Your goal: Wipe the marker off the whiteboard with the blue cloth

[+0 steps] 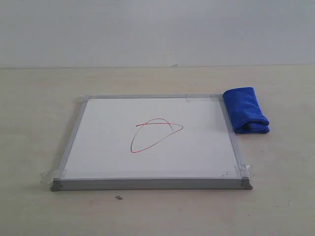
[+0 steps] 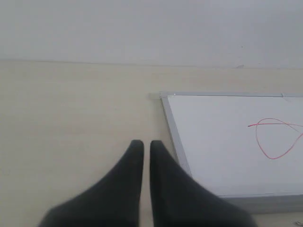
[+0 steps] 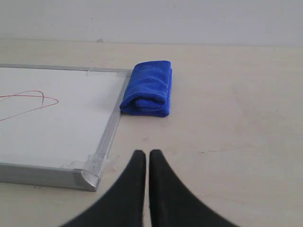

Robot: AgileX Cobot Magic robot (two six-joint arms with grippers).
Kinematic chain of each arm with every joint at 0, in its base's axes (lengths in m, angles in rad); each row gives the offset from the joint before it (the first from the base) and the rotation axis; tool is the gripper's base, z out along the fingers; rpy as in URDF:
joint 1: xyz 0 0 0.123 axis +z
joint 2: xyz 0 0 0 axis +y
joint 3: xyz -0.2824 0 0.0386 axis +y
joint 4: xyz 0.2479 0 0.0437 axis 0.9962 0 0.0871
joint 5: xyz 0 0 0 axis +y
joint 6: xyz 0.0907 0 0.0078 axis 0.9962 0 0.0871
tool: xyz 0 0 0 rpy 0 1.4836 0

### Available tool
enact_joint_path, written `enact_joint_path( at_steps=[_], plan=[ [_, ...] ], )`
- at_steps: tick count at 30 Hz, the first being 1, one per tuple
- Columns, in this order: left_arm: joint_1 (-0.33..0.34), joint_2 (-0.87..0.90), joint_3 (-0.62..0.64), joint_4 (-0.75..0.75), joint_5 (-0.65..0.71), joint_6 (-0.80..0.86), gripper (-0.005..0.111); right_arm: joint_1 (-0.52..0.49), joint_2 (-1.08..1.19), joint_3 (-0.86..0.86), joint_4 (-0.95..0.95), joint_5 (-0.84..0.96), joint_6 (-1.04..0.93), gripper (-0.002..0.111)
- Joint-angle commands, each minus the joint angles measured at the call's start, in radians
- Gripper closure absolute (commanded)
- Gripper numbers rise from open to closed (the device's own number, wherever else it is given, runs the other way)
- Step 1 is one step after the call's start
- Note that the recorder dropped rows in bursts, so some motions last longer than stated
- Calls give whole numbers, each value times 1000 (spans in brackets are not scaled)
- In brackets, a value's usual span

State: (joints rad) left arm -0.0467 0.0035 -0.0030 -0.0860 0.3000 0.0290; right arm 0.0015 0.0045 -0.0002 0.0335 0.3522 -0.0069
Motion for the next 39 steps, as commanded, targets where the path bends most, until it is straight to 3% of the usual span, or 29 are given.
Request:
enact_joint_path(
  at_steps=[1, 12, 22, 28, 35, 39],
  plan=[
    [3, -3, 3, 1, -7, 2, 102, -3, -5, 0, -2, -6, -2, 108],
    [3, -3, 3, 1, -7, 2, 102, -3, -5, 0, -2, -50, -4, 108],
    [3, -3, 3, 1, -7, 2, 102, -3, -5, -6, 10, -515, 34, 108],
    [3, -3, 3, 1, -7, 2, 102, -3, 46, -254, 7, -186, -34, 108],
    [3, -3, 3, 1, -7, 2, 102, -3, 303, -501, 7, 140, -34, 108],
    [3, -3, 3, 1, -7, 2, 102, -3, 451, -550, 7, 207, -30, 108]
  ],
)
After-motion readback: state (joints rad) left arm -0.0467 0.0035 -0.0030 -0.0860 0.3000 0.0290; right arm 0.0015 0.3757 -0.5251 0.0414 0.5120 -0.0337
